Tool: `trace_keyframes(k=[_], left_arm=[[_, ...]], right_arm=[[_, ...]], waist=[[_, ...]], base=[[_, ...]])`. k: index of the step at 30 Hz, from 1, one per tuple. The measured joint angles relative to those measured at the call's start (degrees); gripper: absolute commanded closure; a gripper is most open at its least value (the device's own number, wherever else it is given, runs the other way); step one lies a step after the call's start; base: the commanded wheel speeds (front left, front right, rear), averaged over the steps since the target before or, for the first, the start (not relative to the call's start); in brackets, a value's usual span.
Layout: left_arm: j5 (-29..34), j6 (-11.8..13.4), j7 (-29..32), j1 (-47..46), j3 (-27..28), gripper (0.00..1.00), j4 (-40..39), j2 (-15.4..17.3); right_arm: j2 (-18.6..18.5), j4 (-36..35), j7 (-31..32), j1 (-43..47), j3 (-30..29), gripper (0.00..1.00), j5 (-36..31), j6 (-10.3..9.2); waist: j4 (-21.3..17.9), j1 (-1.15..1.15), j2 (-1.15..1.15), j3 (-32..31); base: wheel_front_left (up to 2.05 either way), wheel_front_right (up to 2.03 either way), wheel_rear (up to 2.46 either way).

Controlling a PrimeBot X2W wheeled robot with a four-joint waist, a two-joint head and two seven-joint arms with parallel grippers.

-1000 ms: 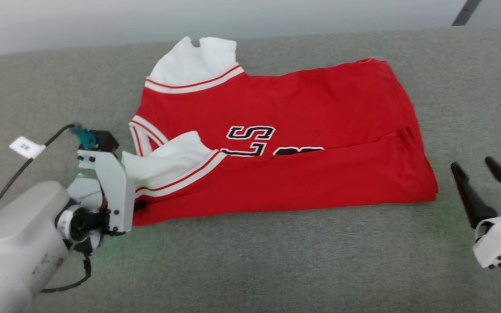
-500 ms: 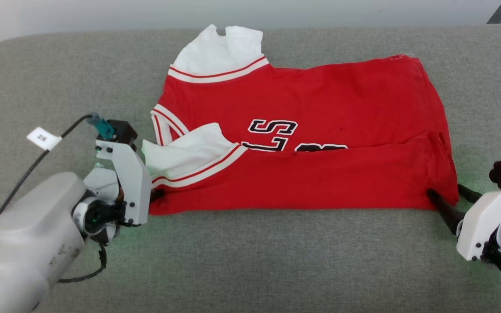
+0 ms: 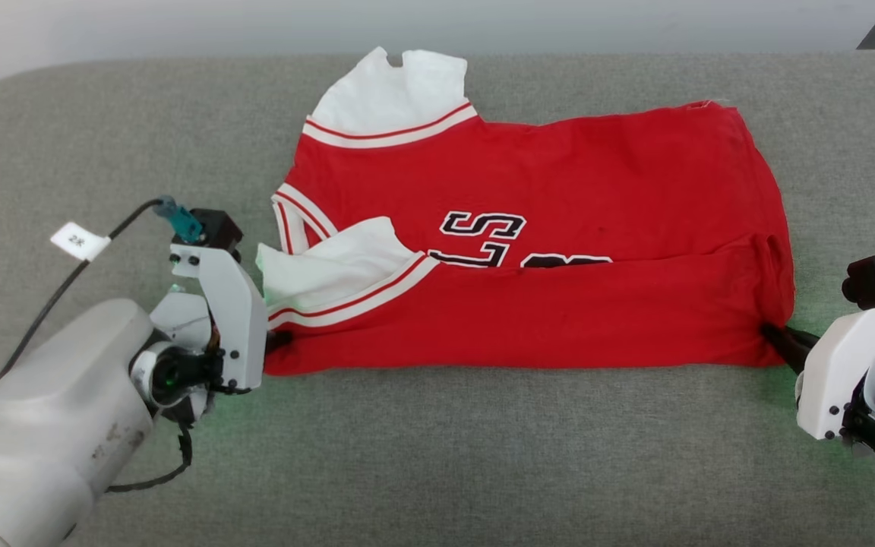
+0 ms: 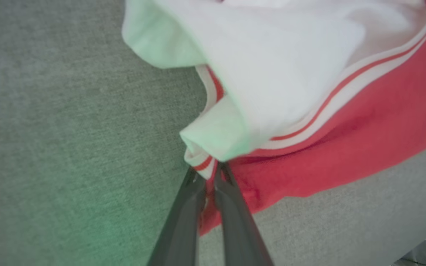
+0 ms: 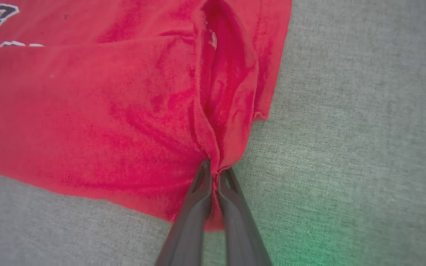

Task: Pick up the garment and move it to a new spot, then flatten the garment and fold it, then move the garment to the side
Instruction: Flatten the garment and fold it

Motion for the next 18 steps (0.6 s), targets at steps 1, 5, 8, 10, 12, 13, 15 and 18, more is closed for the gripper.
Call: trace_keyframes(k=[1, 5, 8, 10, 12, 13, 15, 18], left_arm=[[-0.3, 0.2, 0.4, 0.0, 0.1, 1.0, -0.1, 0.1], [-0.3, 1.1, 2.0, 0.0, -0.2, 1.0, -1.6, 1.0], [-0.1, 2.4, 3.4, 0.0, -0.7, 1.0, -3.9, 2.6], [0.0, 3.4, 4.4, 0.1, -1.1, 1.0, -6.0, 4.0], [0.4, 4.4, 5.1, 0.3, -1.3, 1.0, -8.6, 5.4], [0.4, 5.0, 5.4, 0.4, -1.4, 1.0, -10.0, 6.2], [0.4, 6.4, 6.2, 1.0, -1.5, 1.0, -13.0, 7.8], [0.4, 8.8, 7.4, 2.3, -2.0, 1.0, -18.0, 10.1]], right_arm=[[-0.3, -0.2, 0.3, 0.0, 0.4, 1.0, 0.4, 0.0], [-2.1, -2.3, 2.8, 0.1, 2.9, 1.0, 3.6, 0.0], [-4.3, -3.9, 4.7, 0.3, 4.2, 1.0, 5.6, 0.01], [-5.7, -4.9, 5.6, 0.5, 4.4, 1.0, 6.7, 0.01], [-7.1, -5.9, 6.3, 0.8, 4.8, 1.0, 7.1, 0.02], [-7.6, -6.4, 6.6, 1.1, 4.9, 1.0, 7.4, 0.03], [-8.8, -7.3, 7.3, 1.8, 5.0, 1.0, 8.2, 0.05], [-10.4, -8.8, 8.5, 3.3, 5.0, 1.0, 9.2, 0.05]], waist=[[0.0, 0.0, 0.0, -0.2], [0.0, 0.0, 0.0, -1.3], [0.1, 0.0, 0.0, -2.2], [0.1, 0.0, 0.0, -2.9], [0.2, 0.0, 0.0, -3.7], [0.3, 0.0, 0.0, -4.0], [0.3, 0.0, 0.0, -4.8], [0.5, 0.0, 0.0, -5.8]], base=[[0.0, 0.0, 0.0], [0.0, 0.0, 0.0], [0.0, 0.0, 0.0], [0.0, 0.0, 0.0], [0.0, 0.0, 0.0], [0.0, 0.0, 0.0], [0.0, 0.0, 0.0], [0.0, 0.0, 0.0]])
